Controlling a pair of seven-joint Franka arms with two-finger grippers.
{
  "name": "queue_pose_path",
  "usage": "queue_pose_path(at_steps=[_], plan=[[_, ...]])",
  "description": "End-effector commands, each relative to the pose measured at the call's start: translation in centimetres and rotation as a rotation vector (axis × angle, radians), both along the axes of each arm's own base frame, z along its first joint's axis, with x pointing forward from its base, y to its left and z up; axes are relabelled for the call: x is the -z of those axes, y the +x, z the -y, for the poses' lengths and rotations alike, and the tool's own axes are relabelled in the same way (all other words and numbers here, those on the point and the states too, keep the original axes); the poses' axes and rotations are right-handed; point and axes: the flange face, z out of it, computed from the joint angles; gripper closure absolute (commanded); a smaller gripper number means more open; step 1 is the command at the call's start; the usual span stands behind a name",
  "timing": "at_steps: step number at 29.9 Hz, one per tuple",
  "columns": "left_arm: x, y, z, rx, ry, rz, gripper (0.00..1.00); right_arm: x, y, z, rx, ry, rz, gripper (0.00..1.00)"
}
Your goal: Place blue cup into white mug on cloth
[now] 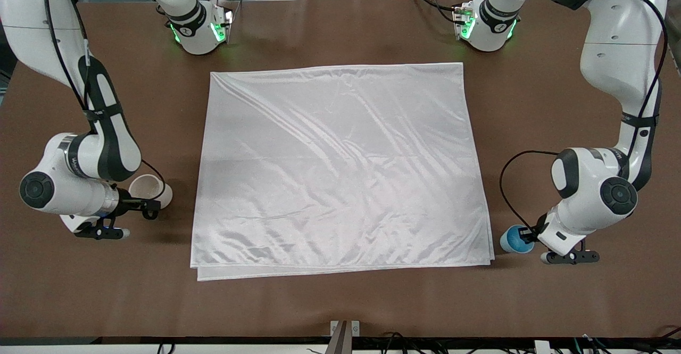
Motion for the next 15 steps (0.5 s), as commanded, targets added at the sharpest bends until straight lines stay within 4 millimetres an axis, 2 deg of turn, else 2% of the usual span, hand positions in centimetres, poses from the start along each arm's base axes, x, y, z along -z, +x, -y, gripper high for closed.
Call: queue_pose_path(at_steps=[1,7,10,15], plan=[[-0.5,0.4,-0.1,0.008,0.023,0.018,1.0,0.2,0.3,-0.4,-0.015,0.014,0.005,0.46],[-1.1,0.4,-0.1,0.01,0.024,0.024,1.0,0.2,0.3,-0.4,-0.016,0.014,0.005,0.8],[-1.6,0.5,-0.2,0.009,0.024,0.033,1.0,0.2,0.3,-0.4,-0.015,0.014,0.005,0.9],[-1.9,0.6,-0.2,0.008,0.023,0.036,1.0,0.2,0.3,-0.6,-0.024,0.015,0.005,0.99]])
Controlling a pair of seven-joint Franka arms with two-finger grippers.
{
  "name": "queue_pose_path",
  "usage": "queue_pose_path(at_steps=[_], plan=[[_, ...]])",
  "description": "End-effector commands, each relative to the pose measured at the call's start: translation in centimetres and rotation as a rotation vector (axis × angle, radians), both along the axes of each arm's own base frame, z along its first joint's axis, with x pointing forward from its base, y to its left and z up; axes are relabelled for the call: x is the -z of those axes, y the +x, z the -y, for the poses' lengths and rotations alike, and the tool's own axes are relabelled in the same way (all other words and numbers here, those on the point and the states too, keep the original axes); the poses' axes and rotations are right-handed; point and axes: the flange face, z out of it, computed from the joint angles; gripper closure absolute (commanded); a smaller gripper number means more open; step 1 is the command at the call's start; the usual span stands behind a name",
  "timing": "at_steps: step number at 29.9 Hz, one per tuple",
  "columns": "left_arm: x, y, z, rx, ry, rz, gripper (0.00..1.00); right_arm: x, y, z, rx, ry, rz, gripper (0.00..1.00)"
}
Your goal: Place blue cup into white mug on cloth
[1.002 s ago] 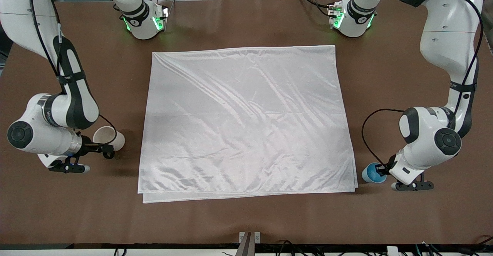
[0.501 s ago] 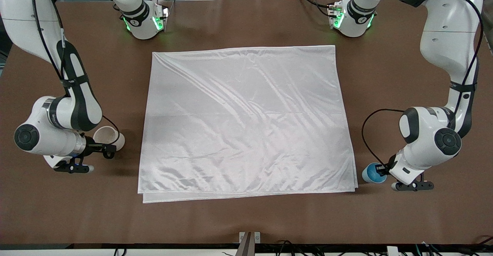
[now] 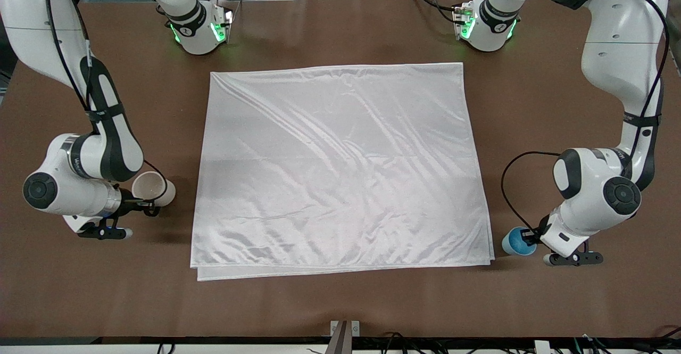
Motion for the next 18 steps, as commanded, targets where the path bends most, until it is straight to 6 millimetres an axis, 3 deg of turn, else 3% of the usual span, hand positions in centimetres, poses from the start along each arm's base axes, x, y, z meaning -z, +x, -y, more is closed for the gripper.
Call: queue_pose_path(at_steps=[1,18], plan=[[-1.3,0.1,0.0,0.011,0.024,0.022,1.0,0.0,0.3,-0.4,-0.028,0.014,0.006,1.0],[-5.5,0.2,0.9,0.022,0.022,0.065,1.0,-1.1,0.5,-1.1,-0.063,0.023,0.013,1.0]])
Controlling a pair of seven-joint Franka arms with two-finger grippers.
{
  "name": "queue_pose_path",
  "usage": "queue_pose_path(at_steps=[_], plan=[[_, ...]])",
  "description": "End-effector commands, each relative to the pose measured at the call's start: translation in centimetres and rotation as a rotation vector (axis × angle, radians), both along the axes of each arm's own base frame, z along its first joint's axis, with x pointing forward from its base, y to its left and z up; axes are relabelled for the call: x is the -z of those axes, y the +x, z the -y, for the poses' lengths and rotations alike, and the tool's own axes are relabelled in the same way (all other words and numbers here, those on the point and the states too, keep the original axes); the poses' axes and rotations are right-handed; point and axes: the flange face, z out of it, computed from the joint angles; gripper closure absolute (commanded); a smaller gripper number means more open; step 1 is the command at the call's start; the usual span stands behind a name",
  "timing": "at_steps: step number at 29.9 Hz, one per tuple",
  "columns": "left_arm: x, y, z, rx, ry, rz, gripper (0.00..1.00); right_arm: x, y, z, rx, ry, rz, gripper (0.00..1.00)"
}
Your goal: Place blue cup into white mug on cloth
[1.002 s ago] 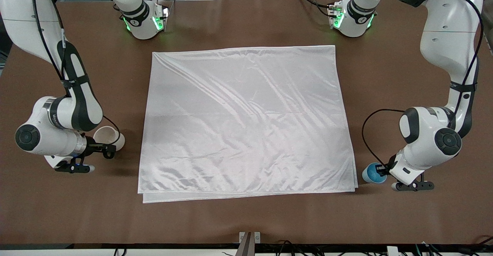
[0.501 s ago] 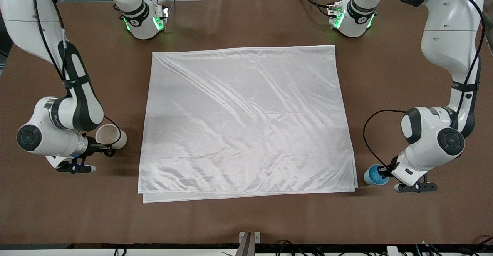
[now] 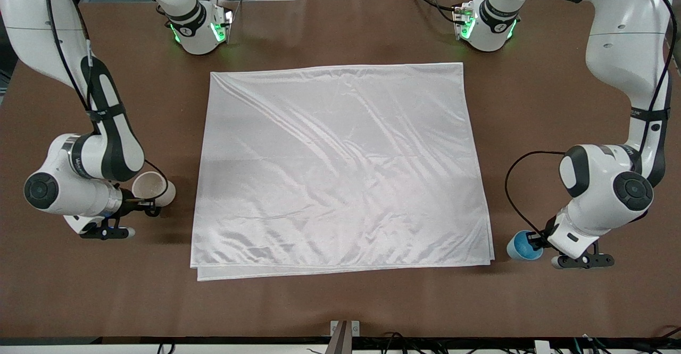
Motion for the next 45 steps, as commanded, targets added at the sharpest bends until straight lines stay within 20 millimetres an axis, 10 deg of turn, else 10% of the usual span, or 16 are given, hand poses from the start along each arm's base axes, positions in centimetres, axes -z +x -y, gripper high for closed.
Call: queue_pose_path(at_steps=[1,25,45], plan=[[-2.1,-0.4,1.0,0.022,0.022,0.013,1.0,-1.1,0.3,-1.0,-0.019,0.019,0.005,1.0],[-7.9,-1.4,5.9,0.088,-0.013,0.029,1.0,-5.6,0.6,-13.8,0.132,0.07,-0.003,1.0],[-8.4,-1.5,7.5,0.106,-0.03,0.036,1.0,-7.4,-2.7,-32.2,0.232,0.053,0.027,1.0]])
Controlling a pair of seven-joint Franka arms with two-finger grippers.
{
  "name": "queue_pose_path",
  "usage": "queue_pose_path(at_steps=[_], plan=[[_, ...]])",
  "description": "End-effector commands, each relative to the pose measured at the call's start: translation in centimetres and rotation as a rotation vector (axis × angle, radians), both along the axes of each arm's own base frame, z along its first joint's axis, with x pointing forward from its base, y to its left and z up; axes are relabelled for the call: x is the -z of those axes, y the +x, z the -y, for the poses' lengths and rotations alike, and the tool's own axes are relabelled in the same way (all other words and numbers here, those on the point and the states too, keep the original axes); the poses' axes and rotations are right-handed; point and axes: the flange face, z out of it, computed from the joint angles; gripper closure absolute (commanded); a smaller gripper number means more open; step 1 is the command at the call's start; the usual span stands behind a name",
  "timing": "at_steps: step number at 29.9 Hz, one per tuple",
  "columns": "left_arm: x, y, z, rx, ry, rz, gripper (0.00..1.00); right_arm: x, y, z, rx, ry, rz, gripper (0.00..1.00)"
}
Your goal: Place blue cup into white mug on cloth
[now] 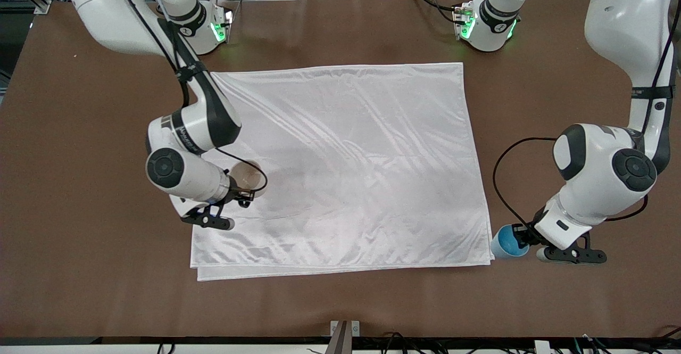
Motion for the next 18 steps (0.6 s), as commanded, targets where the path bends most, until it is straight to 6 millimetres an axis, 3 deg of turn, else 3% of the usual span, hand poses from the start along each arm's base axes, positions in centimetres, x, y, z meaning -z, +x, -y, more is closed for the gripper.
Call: queue_pose_path(at_steps=[1,8,18], plan=[[-0.8,-0.6,0.6,0.011,0.011,-0.002,1.0,-0.8,-0.4,-2.1,0.045,0.006,0.016,1.0],[-1.0,-0.6,0.8,0.013,0.009,0.001,1.0,-0.5,-1.6,-6.0,0.066,0.023,0.05,1.0],[-1.0,-0.6,1.3,0.015,0.001,0.0,1.0,0.8,-2.8,-9.9,0.103,0.037,0.066,1.0]])
